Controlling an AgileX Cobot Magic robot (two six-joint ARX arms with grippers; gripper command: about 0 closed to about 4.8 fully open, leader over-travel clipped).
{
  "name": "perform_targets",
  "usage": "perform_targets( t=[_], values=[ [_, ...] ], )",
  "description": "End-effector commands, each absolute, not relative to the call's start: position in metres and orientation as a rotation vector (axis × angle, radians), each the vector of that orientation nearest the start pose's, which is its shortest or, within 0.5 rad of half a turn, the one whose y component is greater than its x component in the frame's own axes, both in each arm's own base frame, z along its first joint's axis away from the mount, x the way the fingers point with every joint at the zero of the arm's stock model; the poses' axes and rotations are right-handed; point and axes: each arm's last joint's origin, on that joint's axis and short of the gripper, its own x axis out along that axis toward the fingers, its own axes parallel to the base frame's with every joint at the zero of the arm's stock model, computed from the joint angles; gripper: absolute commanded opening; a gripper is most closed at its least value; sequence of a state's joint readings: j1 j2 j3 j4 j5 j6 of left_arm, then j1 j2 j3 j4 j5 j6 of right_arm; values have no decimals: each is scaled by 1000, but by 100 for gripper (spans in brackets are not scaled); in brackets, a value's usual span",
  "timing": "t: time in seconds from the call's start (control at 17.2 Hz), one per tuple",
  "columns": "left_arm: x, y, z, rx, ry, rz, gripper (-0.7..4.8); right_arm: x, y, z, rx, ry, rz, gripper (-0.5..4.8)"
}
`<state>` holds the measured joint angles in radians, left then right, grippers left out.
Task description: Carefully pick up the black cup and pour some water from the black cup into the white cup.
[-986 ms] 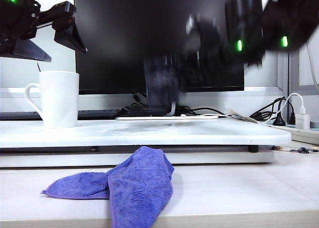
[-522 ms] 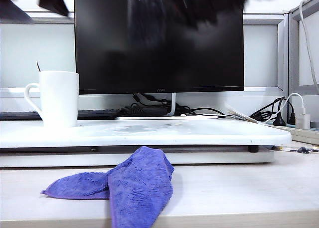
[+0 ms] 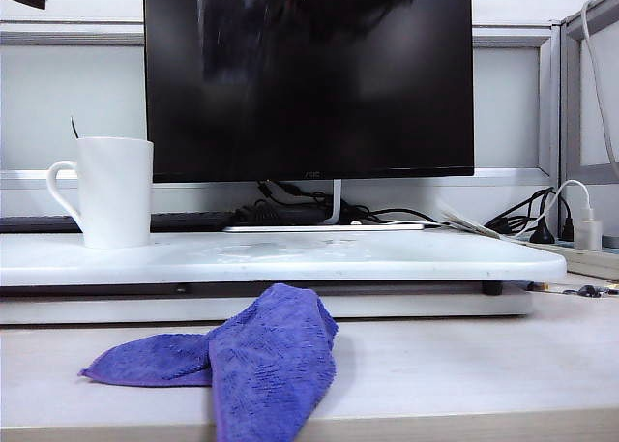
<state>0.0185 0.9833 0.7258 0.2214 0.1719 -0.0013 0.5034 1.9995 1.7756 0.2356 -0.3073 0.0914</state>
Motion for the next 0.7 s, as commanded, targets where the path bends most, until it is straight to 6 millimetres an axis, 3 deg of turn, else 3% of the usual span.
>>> perform_targets(
  t=[0.06,0.35,0.7],
  values=[
    [226,-2,315,-13,39,-188,479,422,252,350,99,2,836,-5],
    [230,-4,309,-19,76,-234,479,450,276,337,96,13,847,-5],
    [244,-14,290,-33,171,-297,479,465,290,332,25,-22,830,-5]
  ],
)
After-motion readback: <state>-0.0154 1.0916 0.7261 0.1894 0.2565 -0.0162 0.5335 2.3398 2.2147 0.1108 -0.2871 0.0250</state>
